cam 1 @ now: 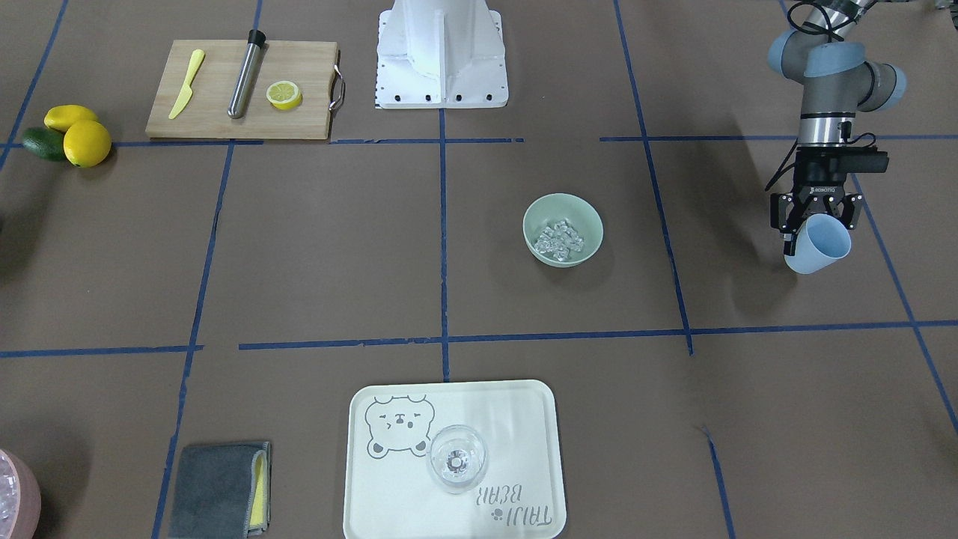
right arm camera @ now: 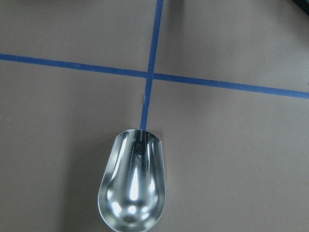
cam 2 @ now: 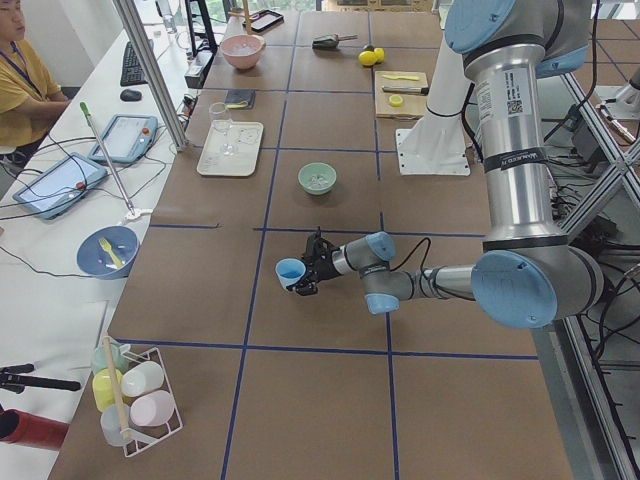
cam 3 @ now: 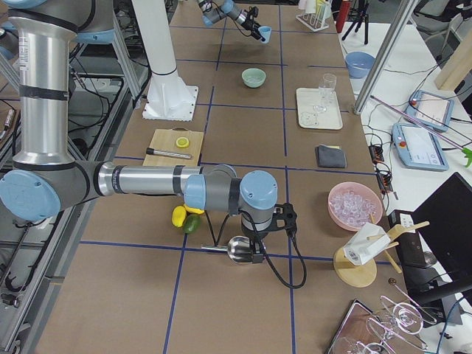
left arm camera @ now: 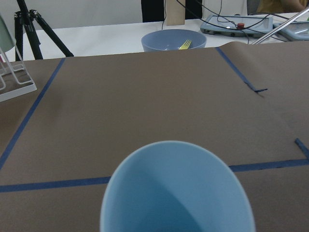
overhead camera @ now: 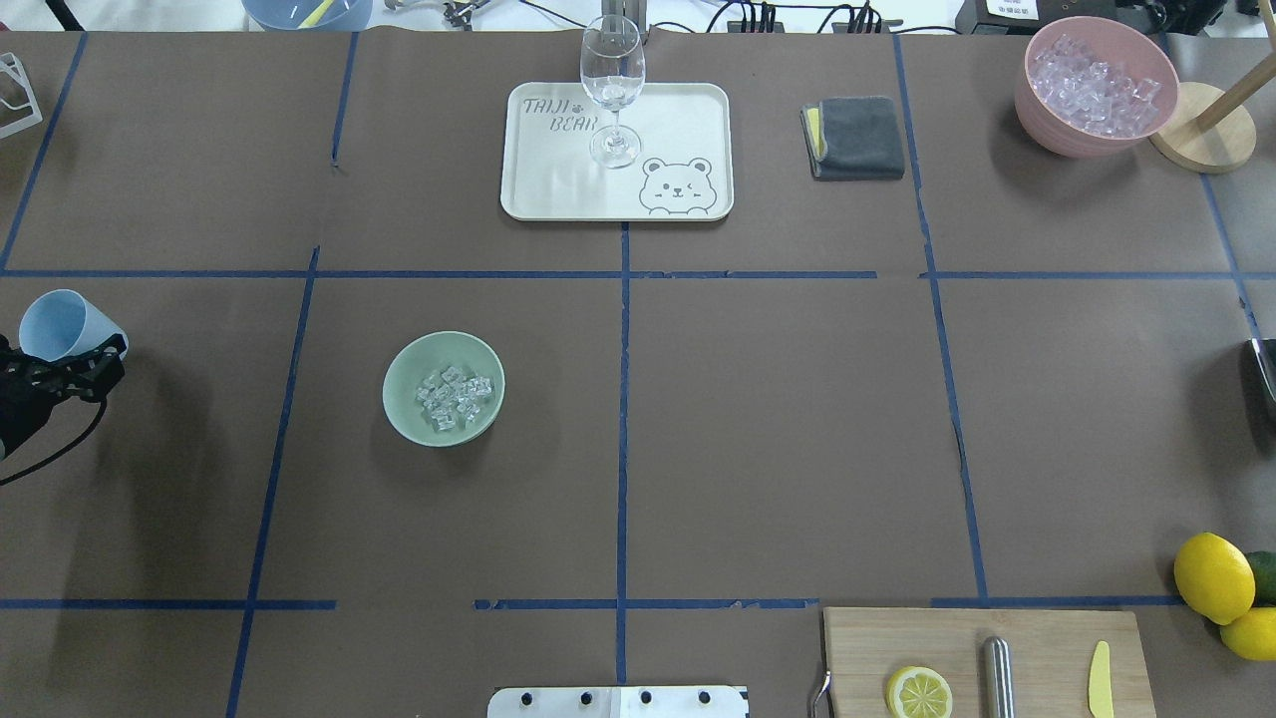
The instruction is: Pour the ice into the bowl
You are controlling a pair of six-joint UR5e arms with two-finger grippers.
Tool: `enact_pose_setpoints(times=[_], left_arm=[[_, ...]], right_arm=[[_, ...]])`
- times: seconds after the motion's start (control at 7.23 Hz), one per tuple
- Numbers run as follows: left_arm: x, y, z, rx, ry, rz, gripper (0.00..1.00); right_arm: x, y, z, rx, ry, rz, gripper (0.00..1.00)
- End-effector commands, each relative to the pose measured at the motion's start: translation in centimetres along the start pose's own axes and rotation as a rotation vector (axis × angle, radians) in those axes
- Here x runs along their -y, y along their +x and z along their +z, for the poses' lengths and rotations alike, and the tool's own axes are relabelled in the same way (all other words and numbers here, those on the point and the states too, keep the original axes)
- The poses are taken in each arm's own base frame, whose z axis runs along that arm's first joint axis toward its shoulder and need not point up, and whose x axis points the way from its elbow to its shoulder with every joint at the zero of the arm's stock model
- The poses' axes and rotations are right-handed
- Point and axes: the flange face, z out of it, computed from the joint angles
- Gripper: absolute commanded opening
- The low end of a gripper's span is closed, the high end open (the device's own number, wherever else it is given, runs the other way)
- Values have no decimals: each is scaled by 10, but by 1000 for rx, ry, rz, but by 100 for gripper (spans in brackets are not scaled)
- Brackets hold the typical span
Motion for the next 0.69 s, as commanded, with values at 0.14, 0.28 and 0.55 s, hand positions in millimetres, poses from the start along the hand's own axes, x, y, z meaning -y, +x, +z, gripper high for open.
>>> enact_pose_setpoints(times=[0.14, 0.28, 0.55], left_arm=[[-9, 5, 1, -23, -46, -10, 0], [-11, 6, 1, -34, -60, -12, 0], [-15, 10, 0, -44, -71, -7, 4]], right_arm=[[0, 0, 0, 0, 0, 0, 100], [0, 0, 0, 0, 0, 0, 100], [0, -1, -1, 0, 1, -1, 100]])
